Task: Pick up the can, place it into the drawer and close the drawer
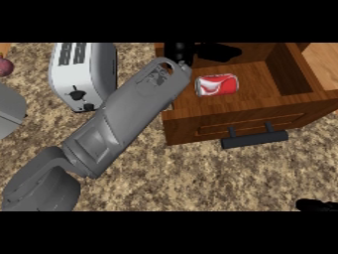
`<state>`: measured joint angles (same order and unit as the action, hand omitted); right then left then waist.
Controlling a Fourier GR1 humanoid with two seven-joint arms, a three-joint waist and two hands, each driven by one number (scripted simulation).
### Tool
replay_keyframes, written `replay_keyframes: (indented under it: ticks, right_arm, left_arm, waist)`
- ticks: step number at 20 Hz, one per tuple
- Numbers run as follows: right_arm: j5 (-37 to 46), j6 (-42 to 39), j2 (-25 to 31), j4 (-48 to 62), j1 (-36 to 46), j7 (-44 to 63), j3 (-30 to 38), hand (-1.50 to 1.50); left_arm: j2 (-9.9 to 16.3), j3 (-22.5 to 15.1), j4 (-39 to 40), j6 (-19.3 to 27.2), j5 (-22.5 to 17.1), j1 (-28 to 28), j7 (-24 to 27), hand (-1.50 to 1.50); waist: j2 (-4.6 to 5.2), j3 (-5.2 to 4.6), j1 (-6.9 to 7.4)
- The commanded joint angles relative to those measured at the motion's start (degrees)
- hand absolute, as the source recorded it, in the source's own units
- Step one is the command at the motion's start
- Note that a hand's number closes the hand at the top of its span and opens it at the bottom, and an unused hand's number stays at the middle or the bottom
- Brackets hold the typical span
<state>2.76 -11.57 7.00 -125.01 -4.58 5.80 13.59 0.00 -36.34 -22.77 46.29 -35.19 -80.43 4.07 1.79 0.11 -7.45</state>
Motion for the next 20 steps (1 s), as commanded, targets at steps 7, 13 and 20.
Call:
replay_keyframes:
  ticks: [7,13,20]
  right_arm:
    - [14.6,0.2,3.5,-3.0,1.7,-3.0,-6.0,-1.5]
    - [26.8,1.3,7.9,1.6,4.1,-5.3,-7.8,-1.5]
    - [44.0,5.0,8.8,9.4,7.5,-5.7,-16.0,-1.5]
  left_arm:
    - [0.0,1.4,-2.4,0.3,-5.2,-0.7,2.8,-1.5]
    - [0.0,2.9,-0.3,0.0,-5.4,-3.2,4.3,-1.5]
    - [0.2,2.9,-0.9,-0.2,-4.9,-4.4,1.3,-1.5]
  waist:
    - [-0.45,-0.05,2.19]
    - [-0.79,-0.07,4.66]
    - [-1.46,-0.11,7.16]
